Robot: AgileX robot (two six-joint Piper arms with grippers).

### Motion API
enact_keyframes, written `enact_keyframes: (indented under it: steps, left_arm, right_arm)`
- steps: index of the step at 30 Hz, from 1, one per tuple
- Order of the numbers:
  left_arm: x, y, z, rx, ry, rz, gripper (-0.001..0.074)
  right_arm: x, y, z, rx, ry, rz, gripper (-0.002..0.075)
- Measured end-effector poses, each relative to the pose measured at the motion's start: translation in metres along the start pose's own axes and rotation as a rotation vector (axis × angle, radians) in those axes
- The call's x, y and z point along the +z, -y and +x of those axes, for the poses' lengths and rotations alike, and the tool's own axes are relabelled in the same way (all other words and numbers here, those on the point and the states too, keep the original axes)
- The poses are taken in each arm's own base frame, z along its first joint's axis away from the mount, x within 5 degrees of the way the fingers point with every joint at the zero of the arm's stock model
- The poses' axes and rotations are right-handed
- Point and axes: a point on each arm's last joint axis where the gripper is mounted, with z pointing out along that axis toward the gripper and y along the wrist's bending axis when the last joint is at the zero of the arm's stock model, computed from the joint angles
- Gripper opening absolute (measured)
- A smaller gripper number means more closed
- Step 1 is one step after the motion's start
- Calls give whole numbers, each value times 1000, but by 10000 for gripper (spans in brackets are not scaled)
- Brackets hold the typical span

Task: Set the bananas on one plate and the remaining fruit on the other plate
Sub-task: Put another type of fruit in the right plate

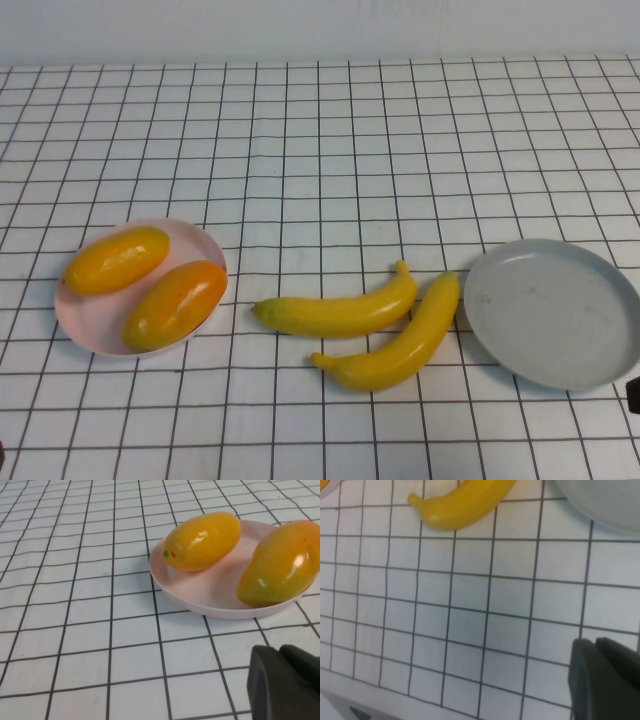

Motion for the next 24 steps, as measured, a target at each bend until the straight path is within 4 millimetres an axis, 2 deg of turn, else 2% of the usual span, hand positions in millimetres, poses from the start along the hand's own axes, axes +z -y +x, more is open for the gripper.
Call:
enact_keyframes:
  steps: [6,10,14,18,24]
  left_arm:
    - [0,0,0,0,-2,0,-1]
    - [0,0,0,0,-5,1,-1]
    - [0,0,0,0,-5,1,-1]
    - [0,0,0,0,-5,1,0]
    - [0,0,0,0,-5,1,-1]
  right_arm:
    - [8,-3,-25,-63,-123,4,-16]
    - [9,-16,-35,-130,-171,147,-16]
    - [19,-34,-41,-178,-223,253,-16]
    - [42,-56,-50,-270,-286,294,-16]
    - [84,-88,-76,-378,-336,341,-13]
